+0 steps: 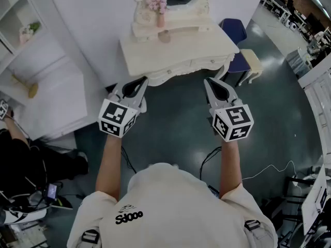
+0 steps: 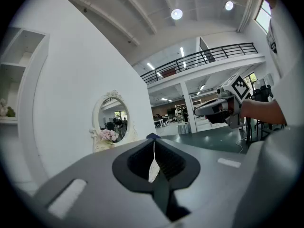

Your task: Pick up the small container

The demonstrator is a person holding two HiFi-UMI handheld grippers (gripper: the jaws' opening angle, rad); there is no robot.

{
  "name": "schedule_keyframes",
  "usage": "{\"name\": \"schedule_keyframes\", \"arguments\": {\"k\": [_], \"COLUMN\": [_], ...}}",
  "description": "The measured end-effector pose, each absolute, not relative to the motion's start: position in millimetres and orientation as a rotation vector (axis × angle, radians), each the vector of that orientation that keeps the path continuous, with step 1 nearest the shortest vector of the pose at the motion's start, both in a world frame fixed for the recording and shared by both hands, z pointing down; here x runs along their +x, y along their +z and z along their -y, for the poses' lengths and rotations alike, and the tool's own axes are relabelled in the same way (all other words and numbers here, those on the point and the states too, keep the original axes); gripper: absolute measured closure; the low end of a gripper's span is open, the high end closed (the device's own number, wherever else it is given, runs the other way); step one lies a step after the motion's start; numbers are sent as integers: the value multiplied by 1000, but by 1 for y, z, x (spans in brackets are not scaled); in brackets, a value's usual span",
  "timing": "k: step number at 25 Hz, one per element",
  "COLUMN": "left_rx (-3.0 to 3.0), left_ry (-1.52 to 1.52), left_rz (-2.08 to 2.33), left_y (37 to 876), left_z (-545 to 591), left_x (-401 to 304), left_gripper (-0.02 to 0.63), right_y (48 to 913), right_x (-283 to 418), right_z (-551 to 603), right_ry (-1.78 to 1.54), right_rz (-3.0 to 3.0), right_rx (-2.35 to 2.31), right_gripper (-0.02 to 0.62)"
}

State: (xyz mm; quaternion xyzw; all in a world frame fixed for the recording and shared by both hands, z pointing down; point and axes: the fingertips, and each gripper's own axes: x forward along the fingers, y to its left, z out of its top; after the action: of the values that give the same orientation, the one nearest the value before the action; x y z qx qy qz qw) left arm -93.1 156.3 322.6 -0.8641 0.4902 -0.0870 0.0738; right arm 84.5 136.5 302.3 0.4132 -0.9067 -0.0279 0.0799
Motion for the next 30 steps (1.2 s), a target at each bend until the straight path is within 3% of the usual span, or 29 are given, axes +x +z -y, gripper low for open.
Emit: {"name": "schedule_keyframes", "arguments": {"k": [30], "left_rx": [-2605], "left_ry": [-307], "left_rz": [-1575], "left_y": [355], "left_z": [-94], "left_x": [-52], "left_gripper": [588], "right_y": [339], "right_x": [127], "right_z": [-59], "right_ry": [13], "right_rz": [2711], "right_rx": [1185], "right_gripper": [594]}}
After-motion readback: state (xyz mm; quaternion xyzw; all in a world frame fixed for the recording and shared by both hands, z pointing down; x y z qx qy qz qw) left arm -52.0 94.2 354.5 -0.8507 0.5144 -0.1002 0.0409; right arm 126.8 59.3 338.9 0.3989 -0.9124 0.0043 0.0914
